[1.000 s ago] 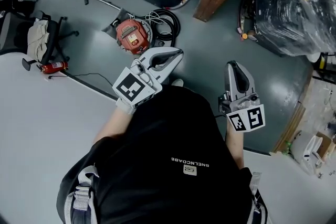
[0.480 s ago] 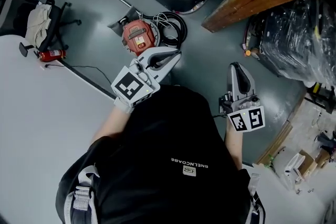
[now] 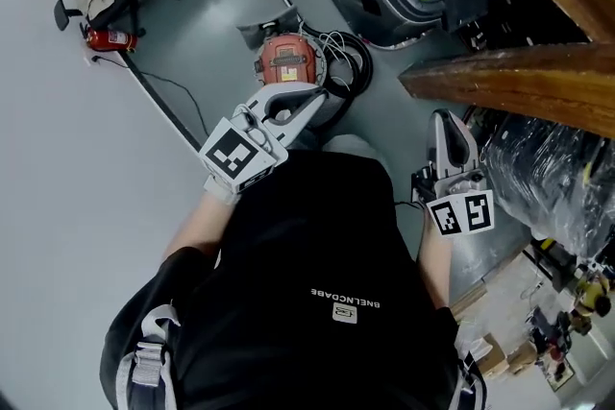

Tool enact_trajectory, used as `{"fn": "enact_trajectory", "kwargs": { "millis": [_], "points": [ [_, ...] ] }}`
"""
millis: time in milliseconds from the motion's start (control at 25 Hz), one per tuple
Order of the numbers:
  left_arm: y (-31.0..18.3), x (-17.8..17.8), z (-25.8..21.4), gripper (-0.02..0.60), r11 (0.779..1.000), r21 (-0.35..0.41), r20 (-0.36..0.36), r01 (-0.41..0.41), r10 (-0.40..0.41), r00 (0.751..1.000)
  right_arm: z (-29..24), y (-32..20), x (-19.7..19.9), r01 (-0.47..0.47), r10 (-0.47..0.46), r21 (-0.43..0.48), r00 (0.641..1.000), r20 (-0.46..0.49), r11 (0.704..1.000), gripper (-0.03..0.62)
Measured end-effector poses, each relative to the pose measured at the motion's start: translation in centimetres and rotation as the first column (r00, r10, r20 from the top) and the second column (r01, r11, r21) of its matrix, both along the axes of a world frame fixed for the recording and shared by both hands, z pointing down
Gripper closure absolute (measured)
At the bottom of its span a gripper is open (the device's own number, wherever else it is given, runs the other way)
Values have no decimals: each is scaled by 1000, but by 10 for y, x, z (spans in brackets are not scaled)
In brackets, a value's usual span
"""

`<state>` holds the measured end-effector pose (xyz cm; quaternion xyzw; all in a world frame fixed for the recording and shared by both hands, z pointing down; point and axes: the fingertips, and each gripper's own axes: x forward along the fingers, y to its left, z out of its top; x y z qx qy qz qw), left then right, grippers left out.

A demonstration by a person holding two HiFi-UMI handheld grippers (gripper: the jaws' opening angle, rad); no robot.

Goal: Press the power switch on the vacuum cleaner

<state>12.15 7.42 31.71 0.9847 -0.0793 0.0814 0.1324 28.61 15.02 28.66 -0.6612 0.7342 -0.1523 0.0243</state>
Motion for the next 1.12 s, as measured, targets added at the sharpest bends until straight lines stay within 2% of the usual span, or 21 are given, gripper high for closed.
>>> {"fn": "enact_trajectory", "kwargs": {
  "millis": [80, 200, 360, 440, 640, 840, 1000, 1120],
  "points": [
    [-16, -15, 3, 566, 997, -2, 13, 79, -79, 997, 2, -30, -8, 88, -88, -11, 996, -17, 996, 543],
    [-35, -31, 7, 566, 980, -3, 28, 197, -196, 980, 7, -70, -17, 210, -211, -20, 977, -33, 977, 543],
    [-48, -42, 13, 566, 946, -4, 41, 326, -325, 945, 19, -108, -29, 349, -349, -36, 937, -6, 937, 543],
    [-51, -51, 16, 566, 920, 1, 51, 391, -391, 919, 30, -123, -41, 418, -418, -55, 908, 12, 907, 543],
    [-56, -76, 25, 566, 849, -10, 100, 529, -526, 845, 65, -154, -82, 582, -583, -136, 812, 42, 801, 543],
    [-51, -109, 33, 566, 783, -39, 113, 620, -613, 782, 115, -166, -135, 671, -695, -276, 718, 15, 688, 543],
    [-45, -136, 42, 566, 753, -53, 132, 656, -646, 752, 164, -167, -177, 701, -771, -400, 637, -21, 590, 543],
    [-41, -153, 53, 566, 735, -72, 156, 674, -660, 735, 208, -168, -202, 699, -808, -488, 588, -25, 523, 543]
  ]
}}
